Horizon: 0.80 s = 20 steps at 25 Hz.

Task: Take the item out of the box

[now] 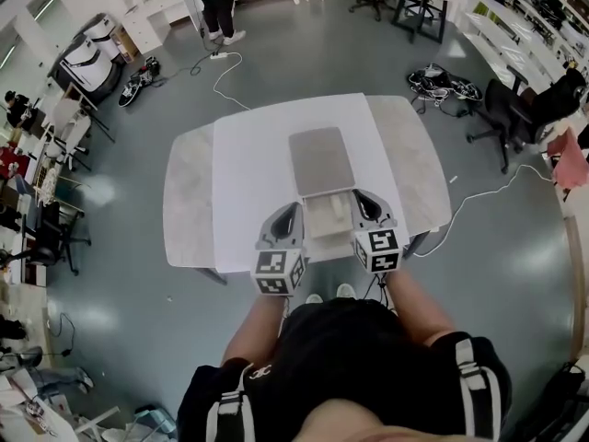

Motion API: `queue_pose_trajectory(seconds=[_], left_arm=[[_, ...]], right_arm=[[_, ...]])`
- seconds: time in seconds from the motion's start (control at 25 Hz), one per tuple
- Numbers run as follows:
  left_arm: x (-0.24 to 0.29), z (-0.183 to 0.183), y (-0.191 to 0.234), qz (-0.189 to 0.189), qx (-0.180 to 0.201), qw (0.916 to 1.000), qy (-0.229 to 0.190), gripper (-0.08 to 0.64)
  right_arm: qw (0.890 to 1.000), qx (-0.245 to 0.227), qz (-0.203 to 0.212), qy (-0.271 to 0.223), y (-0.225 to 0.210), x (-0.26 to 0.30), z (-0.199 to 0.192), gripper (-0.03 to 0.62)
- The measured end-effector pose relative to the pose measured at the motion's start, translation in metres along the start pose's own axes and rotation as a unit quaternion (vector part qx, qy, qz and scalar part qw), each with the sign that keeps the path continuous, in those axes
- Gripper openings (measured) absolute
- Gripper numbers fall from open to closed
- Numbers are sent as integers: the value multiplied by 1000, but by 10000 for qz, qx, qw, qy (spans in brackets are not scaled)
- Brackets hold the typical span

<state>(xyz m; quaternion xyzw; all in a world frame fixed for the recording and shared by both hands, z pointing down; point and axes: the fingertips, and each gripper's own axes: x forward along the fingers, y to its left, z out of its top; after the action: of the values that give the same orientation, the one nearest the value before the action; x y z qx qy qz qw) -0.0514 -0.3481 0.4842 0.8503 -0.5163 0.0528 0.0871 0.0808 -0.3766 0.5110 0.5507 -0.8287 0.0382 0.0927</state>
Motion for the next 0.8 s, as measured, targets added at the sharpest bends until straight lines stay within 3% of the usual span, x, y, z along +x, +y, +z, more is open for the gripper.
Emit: queue_pose_trajectory(seconds=[0.2,0.32,0.8], left_arm=[[4,-4,6,170,-55,9998,89,5],[2,-8,12,283,-94,9995,122,5],[-13,-23,36,720,-284,9965,319,5]], right_arm=[[9984,65,254,493,0,20,-25,14],[9950,217,438,871,4,31,-46,51],[9791,104,204,2022,10,71,-114,92]])
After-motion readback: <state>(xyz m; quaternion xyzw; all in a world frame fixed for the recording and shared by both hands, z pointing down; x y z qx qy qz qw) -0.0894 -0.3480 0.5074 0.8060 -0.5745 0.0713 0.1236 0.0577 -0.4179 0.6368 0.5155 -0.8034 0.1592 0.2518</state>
